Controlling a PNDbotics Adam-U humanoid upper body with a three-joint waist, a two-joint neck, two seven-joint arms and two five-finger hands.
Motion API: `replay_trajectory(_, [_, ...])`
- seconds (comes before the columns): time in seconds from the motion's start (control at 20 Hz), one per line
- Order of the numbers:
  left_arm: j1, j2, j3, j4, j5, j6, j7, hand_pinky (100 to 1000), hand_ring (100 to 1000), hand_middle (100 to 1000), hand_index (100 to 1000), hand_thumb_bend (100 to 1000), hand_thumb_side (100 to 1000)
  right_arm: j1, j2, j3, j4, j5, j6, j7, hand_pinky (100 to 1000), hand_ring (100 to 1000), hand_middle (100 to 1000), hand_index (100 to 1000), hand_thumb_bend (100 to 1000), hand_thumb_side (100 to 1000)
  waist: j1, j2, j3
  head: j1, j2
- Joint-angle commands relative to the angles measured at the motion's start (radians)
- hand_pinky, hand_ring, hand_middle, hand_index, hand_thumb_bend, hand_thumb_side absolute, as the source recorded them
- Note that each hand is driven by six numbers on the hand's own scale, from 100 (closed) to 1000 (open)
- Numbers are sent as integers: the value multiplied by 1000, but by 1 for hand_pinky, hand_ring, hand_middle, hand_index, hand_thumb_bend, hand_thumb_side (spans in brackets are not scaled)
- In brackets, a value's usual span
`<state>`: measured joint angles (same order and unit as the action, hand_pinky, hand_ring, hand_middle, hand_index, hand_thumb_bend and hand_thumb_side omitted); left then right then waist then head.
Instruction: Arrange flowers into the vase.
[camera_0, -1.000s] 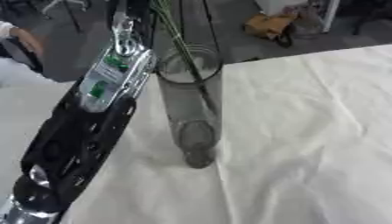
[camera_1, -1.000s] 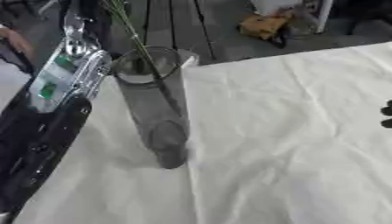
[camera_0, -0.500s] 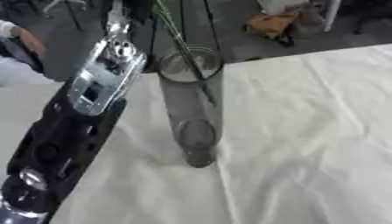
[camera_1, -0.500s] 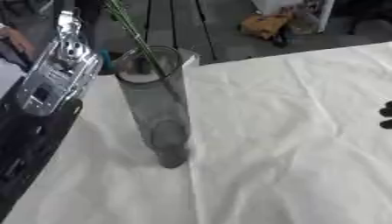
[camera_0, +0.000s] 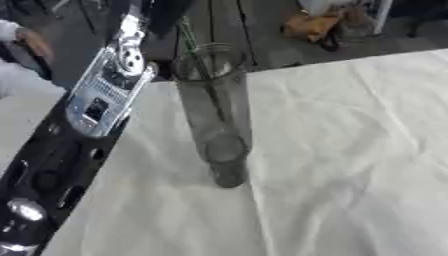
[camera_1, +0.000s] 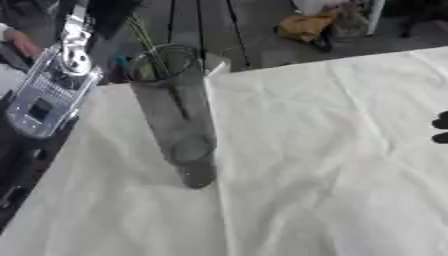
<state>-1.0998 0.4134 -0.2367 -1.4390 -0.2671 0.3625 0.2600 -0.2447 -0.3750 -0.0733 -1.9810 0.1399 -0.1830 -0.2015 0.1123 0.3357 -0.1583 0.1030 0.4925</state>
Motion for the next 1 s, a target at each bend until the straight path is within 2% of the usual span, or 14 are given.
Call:
replay_trajectory(0.05, [-15, 34, 0, -20, -43, 15, -63, 446, 513, 547, 544, 100, 737, -1, -17, -5, -19, 1, 2, 1, 574, 646, 609, 818, 100, 1000, 5, -31, 3, -3, 6])
replay_trajectory(0.2, [-15, 37, 3, -29, -64, 19, -113, 469, 533, 565, 592, 100, 756, -1, -17, -5, -19, 0, 3, 2, 574, 646, 609, 818, 100, 1000, 6, -32, 5, -3, 6])
replay_trajectory(0.35, [-17, 31, 12, -43, -57, 16, -147, 472, 534, 562, 601, 100, 776, -1, -16, -6, -19, 0, 6, 3, 574, 646, 608, 818, 100, 1000, 6, -32, 6, -3, 4])
replay_trajectory(0.7, [-23, 21, 16, -59, 5, 10, -153, 468, 531, 558, 601, 100, 782, 0, -14, -7, -19, 1, 8, 0, 573, 647, 608, 818, 100, 1000, 7, -32, 4, -2, -1])
replay_trajectory(1.0, [-21, 34, 11, -71, -15, 14, -164, 476, 541, 566, 612, 100, 783, 2, -14, -8, -19, 2, 12, 0, 573, 647, 607, 817, 100, 1000, 11, -35, 4, -6, 2])
